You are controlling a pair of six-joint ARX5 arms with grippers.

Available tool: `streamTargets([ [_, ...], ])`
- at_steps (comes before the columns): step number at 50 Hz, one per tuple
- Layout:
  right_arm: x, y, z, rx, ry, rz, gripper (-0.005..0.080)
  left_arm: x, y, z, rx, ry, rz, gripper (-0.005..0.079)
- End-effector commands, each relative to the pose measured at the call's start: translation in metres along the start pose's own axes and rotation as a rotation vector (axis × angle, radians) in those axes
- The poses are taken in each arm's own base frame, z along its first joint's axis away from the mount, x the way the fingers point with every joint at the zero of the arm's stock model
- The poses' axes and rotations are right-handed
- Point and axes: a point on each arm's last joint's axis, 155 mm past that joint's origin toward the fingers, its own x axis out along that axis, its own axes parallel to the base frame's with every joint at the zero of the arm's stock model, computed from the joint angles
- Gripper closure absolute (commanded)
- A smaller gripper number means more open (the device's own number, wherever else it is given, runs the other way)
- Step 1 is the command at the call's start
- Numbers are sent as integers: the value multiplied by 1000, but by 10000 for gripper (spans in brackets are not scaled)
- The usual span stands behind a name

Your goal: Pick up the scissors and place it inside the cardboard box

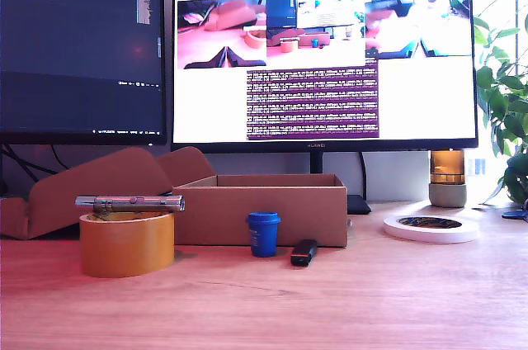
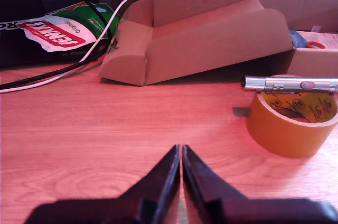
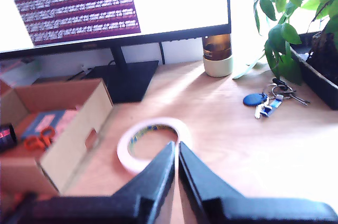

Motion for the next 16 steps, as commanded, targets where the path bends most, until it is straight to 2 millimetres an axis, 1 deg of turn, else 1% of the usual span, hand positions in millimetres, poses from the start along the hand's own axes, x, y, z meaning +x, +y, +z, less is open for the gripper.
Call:
streamTargets([
  [1, -2, -2, -9, -5, -6, -4, 763, 3, 2, -10, 2, 20, 4, 764],
  [5, -5, -2, -9, -16, -22, -2, 763, 3, 2, -10, 2, 20, 4, 764],
  [11, -10, -1, 4, -46, -79, 4, 763, 3, 2, -10, 2, 20, 4, 764],
  [16, -12, 0, 8, -46, -96, 7, 763, 3, 2, -10, 2, 20, 4, 764],
])
